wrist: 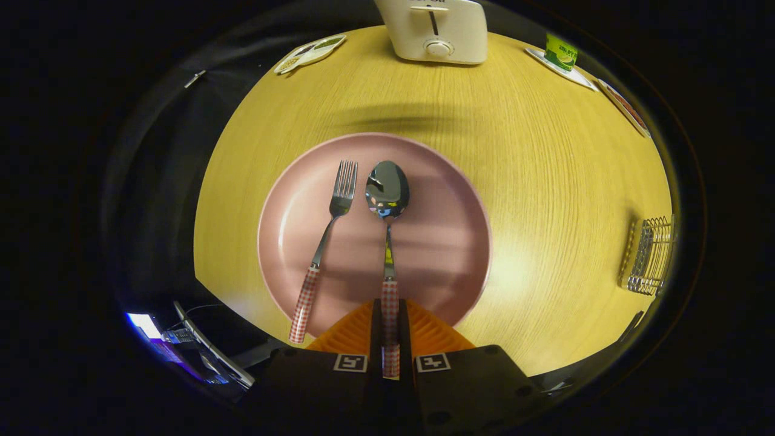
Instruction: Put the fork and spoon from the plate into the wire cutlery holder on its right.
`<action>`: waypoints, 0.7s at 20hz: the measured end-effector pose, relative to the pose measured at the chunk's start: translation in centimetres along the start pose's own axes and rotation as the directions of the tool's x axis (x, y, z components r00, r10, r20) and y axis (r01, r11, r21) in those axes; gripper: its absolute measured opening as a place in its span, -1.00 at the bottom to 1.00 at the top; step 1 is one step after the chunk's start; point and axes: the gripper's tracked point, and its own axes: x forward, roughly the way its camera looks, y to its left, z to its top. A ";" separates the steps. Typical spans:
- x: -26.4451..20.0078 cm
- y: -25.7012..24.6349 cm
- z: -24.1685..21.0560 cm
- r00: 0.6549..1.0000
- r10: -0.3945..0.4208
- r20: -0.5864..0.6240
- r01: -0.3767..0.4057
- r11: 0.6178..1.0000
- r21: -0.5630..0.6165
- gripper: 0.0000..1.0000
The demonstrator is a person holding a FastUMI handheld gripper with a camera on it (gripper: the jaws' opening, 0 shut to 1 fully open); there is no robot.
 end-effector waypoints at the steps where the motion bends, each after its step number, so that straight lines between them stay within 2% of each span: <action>1: -0.5 -0.1 0.2 1.000 0.020 0.009 -0.020 1.000 0.009 -0.71; 4: -2.2 -0.9 1.5 0.995 0.057 0.081 -0.057 0.998 -0.003 -0.71; 10: -5.0 -2.1 2.5 0.983 0.128 0.130 -0.131 0.991 0.015 -0.78; 14: -9.1 -2.8 3.0 0.968 0.181 0.176 -0.183 0.983 -0.009 -0.78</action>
